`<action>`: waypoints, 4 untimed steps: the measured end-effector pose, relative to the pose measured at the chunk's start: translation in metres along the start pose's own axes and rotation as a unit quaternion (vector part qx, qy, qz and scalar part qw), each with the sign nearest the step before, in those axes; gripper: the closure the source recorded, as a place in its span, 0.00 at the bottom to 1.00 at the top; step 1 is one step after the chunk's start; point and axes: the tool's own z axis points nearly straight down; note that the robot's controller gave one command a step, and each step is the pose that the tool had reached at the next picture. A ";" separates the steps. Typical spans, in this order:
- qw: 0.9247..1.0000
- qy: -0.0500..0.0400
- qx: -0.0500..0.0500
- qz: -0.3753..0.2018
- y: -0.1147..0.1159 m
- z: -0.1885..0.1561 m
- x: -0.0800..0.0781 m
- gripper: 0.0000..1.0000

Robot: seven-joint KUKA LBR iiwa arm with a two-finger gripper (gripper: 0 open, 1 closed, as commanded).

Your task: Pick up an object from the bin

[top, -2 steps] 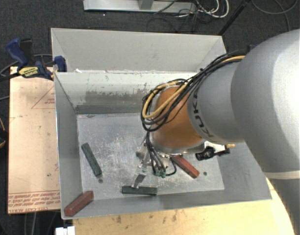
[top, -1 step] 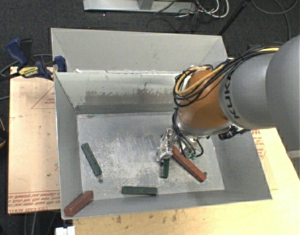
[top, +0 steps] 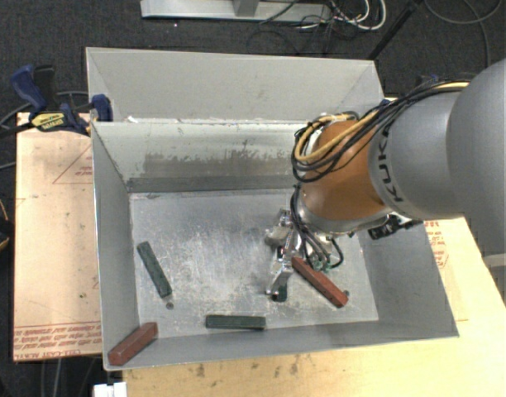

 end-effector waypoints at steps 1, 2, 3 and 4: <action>1.000 0.000 0.000 0.000 0.000 0.000 0.000 0.00; 0.988 0.013 -0.014 -0.153 -0.064 0.000 -0.069 1.00; 0.988 0.013 -0.014 -0.153 -0.064 0.000 -0.069 1.00; 0.994 -0.004 0.001 -0.108 -0.063 -0.162 -0.094 1.00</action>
Offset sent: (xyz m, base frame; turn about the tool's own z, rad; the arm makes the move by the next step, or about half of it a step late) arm 0.0600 -0.0930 -0.0021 -0.2973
